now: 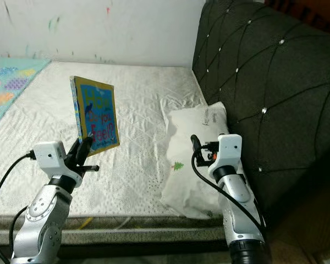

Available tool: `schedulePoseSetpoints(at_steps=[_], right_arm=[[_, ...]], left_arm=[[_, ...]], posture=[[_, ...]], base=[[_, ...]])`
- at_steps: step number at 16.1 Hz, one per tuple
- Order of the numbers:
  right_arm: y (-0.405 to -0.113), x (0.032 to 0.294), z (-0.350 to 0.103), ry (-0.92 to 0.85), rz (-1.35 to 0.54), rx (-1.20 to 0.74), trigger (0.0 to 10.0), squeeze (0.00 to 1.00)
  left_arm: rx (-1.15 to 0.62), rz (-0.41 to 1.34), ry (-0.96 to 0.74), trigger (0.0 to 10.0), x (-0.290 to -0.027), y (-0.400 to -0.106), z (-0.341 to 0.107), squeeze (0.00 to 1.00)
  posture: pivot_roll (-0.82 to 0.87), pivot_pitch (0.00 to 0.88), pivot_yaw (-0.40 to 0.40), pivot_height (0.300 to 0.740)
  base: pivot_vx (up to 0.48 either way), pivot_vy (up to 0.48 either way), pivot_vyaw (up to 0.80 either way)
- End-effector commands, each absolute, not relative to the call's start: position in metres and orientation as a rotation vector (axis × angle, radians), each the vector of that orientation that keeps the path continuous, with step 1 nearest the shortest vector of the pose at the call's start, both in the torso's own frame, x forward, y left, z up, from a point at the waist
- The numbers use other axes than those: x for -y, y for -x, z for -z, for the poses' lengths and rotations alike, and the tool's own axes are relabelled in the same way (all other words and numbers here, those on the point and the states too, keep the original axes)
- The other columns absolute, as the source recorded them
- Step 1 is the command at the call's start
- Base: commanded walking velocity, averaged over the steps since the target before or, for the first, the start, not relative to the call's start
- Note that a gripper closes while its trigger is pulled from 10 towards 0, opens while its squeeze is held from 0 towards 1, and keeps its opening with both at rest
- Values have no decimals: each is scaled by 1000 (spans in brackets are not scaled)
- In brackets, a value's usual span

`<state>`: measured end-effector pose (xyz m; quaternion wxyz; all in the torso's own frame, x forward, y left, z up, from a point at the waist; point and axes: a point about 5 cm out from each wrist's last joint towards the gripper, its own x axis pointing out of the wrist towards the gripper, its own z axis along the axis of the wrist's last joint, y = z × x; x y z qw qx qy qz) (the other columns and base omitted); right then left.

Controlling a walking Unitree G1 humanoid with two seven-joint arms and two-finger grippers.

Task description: Clean up the room

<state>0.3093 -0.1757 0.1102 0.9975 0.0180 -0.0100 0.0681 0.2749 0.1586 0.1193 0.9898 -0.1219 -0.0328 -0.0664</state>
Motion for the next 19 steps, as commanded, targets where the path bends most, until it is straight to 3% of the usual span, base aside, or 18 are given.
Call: schedulePoseSetpoints(at_steps=[1,17,19], right_arm=[[-310,176,-111,-32,-137,21,10000,0],[-309,176,-110,-22,-146,16,10000,0],[-309,176,-110,-21,-148,16,10000,0]], left_arm=[[143,162,239,10000,-157,-277,-136,0],[145,180,242,10000,-155,-277,-136,0],[135,168,247,10000,-155,-277,-135,0]], posture=[[-13,10,-40,740],[-12,6,-42,740],[-11,3,-42,740]], base=[[319,0,0],[326,0,0],[0,0,0]])
